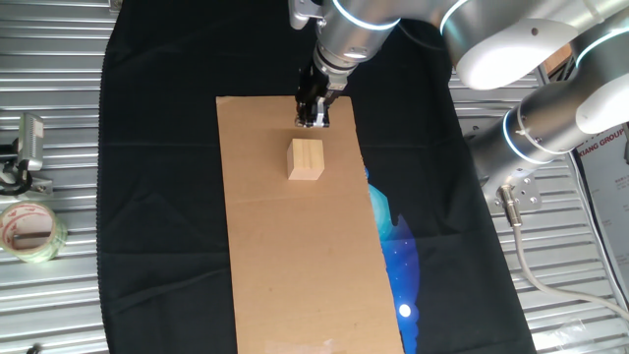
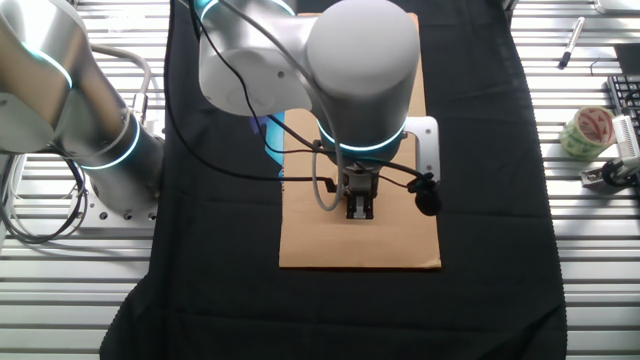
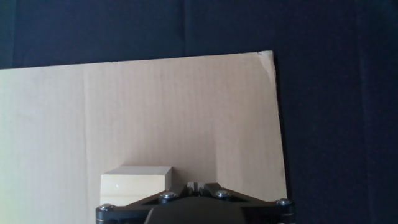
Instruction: Use the gripper to push the small block from left to right
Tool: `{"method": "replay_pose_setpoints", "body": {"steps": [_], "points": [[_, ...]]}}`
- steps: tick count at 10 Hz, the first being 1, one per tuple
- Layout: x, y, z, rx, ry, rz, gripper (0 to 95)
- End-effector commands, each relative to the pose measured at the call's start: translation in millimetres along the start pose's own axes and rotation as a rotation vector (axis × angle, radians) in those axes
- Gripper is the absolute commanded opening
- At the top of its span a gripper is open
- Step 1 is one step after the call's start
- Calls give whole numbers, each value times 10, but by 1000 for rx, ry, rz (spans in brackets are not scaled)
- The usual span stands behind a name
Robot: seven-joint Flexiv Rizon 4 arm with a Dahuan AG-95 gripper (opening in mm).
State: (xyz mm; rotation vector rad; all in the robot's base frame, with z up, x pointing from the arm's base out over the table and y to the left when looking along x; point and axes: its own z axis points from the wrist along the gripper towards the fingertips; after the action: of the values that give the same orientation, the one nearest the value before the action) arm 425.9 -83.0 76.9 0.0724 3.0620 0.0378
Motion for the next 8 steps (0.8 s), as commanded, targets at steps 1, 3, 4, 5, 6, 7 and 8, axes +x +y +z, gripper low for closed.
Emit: {"method": "replay_pose_setpoints", "body": {"steps": [1, 3, 4, 5, 6, 7, 8], "points": [[-5, 2, 17, 2, -3, 0, 0], [-6, 8, 29, 2, -3, 1, 0], [-6, 8, 29, 2, -2, 2, 0], [-6, 8, 29, 2, -2, 3, 0], [-6, 8, 29, 2, -2, 3, 0], [-6, 8, 29, 2, -2, 4, 0], [-6, 8, 29, 3, -2, 3, 0]]}}
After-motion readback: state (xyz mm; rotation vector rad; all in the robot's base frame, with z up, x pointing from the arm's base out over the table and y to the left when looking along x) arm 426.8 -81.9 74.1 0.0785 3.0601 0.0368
